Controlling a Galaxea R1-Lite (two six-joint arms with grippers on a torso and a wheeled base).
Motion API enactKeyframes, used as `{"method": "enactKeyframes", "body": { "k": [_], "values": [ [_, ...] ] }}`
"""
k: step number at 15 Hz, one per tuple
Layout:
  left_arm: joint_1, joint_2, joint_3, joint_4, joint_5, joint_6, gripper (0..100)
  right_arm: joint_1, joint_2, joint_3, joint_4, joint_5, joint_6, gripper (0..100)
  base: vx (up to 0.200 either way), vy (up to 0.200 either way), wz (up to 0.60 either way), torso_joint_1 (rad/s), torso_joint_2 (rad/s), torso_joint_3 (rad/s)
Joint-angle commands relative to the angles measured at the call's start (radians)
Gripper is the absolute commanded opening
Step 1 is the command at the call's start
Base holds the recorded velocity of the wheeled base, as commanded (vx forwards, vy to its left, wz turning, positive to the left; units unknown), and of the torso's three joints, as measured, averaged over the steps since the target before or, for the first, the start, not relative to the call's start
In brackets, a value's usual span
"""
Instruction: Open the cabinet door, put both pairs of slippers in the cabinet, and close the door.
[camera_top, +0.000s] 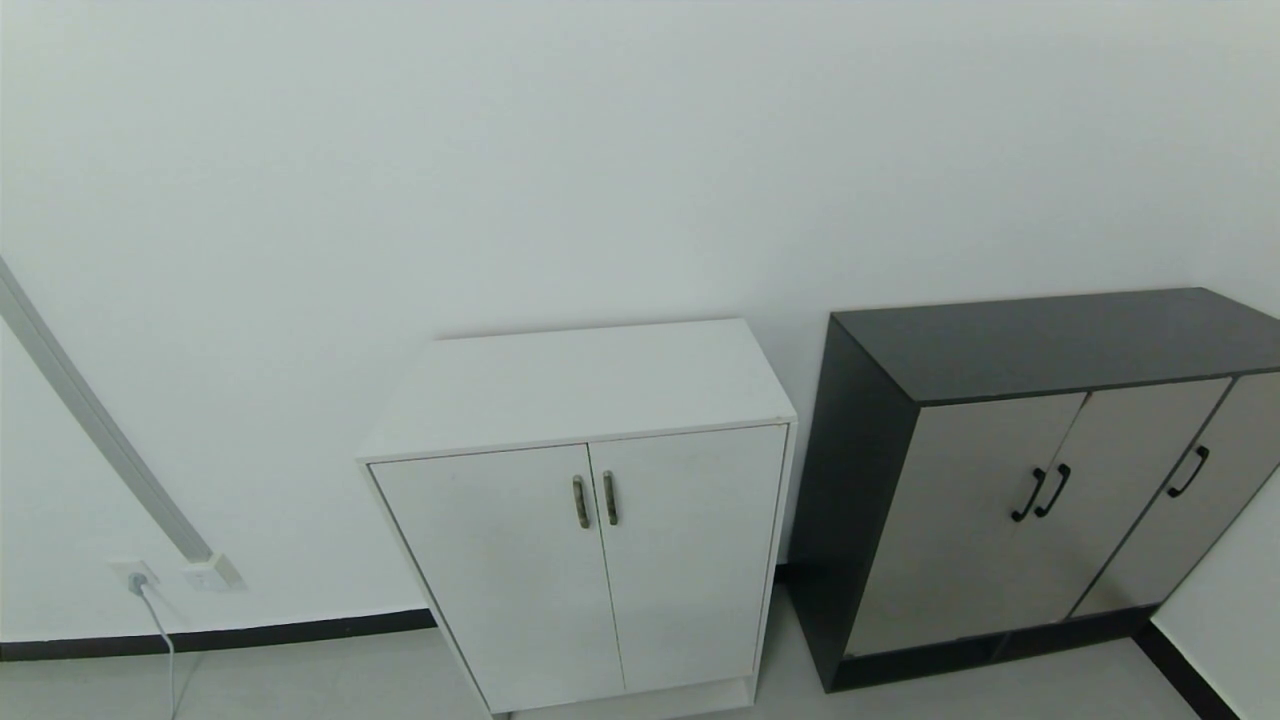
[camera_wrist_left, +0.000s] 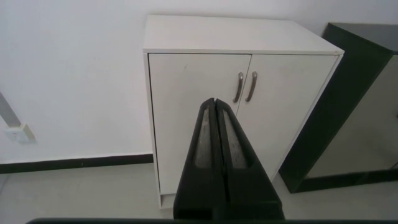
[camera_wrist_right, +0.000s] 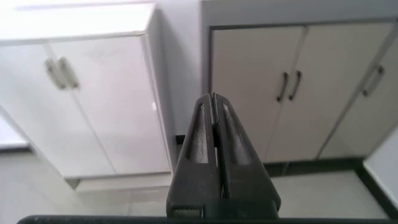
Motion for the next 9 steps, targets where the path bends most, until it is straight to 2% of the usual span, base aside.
{"method": "enactKeyframes", "body": {
  "k": [1, 4, 6, 9],
  "values": [
    [0.0, 0.0, 0.0, 0.0, 0.001, -0.001, 0, 0.005, -0.047, 0.003, -0.007, 0.01, 0.006, 0, 0.0, 0.0, 0.0, 0.0, 0.0, 0.0],
    [0.0, 0.0, 0.0, 0.0, 0.001, -0.001, 0, 0.006, -0.047, 0.026, 0.007, 0.245, 0.058, 0, 0.0, 0.0, 0.0, 0.0, 0.0, 0.0],
    [0.0, 0.001, 0.0, 0.0, 0.001, -0.001, 0, 0.008, -0.047, 0.026, 0.007, 0.283, 0.062, 0, 0.0, 0.0, 0.0, 0.0, 0.0, 0.0],
    [0.0, 0.0, 0.0, 0.0, 0.001, -0.001, 0, 0.008, -0.048, 0.026, 0.003, 0.269, 0.095, 0, 0.0, 0.0, 0.0, 0.0, 0.0, 0.0]
  ]
}}
